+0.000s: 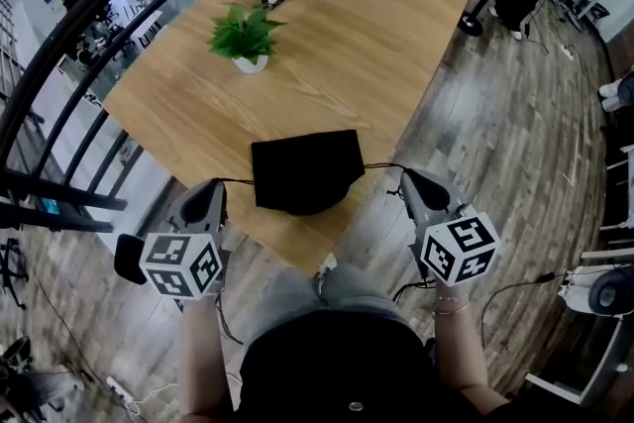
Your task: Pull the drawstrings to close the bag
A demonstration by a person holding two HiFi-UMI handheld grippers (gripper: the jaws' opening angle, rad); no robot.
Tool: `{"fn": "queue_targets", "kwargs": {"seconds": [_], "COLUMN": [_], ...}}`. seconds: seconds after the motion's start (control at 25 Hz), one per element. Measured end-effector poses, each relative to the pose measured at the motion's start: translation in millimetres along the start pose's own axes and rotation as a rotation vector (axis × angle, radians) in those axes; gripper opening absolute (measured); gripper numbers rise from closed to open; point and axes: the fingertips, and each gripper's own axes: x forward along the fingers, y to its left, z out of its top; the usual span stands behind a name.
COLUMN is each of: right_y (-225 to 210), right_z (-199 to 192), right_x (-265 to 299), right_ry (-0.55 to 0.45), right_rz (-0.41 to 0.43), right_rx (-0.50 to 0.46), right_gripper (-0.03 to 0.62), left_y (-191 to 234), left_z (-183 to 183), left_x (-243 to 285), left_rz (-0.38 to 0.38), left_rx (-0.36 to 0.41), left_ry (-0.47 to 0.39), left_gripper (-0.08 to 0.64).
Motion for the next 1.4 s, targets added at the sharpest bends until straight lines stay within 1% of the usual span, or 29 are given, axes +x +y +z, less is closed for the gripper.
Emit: {"fn": "queue_targets", "kwargs": {"seconds": [0.16, 0.48, 0.6, 0.68, 0.92, 1.0, 1.04, 1.08, 1.12, 1.16, 1.4], "right_y": [3, 24, 29, 29, 30, 32, 32, 33, 33, 34, 32], "right_z": [-20, -62, -73, -78, -91, -94, -95, -96, -96, -96, -87], "right_x": [11, 42, 51, 57, 76, 81, 83, 84, 85, 85, 80], "right_ry": [0.051, 0.148, 0.166, 0.177, 0.200, 0.201, 0.200, 0.200, 0.200, 0.198, 0.166], "right_rz": [0.024, 0.107, 0.140, 0.148, 0.138, 0.132, 0.130, 0.128, 0.127, 0.126, 0.124], "right_rx": [0.006, 0.025, 0.039, 0.042, 0.040, 0.035, 0.036, 0.040, 0.045, 0.049, 0.066], "right_gripper": [0.003, 0.003, 0.003, 0.003, 0.006, 0.009, 0.017, 0.045, 0.079, 0.098, 0.114], "left_y": [-8, -27, -28, -28, -34, -35, -35, -34, -33, -33, -37], "left_z": [-21, -58, -70, -73, -84, -92, -95, -97, -98, -98, -90], "left_x": [13, 40, 45, 49, 62, 65, 65, 65, 65, 64, 59], "left_rz": [-0.026, -0.095, -0.095, -0.093, -0.117, -0.124, -0.121, -0.115, -0.110, -0.106, -0.118], "left_rx": [0.001, -0.032, -0.052, -0.069, -0.056, -0.067, -0.073, -0.077, -0.079, -0.081, -0.083], "left_ry": [0.065, 0.168, 0.198, 0.207, 0.244, 0.267, 0.278, 0.284, 0.286, 0.285, 0.271], "left_gripper": [0.015, 0.017, 0.017, 0.017, 0.017, 0.041, 0.075, 0.102, 0.117, 0.129, 0.174]}}
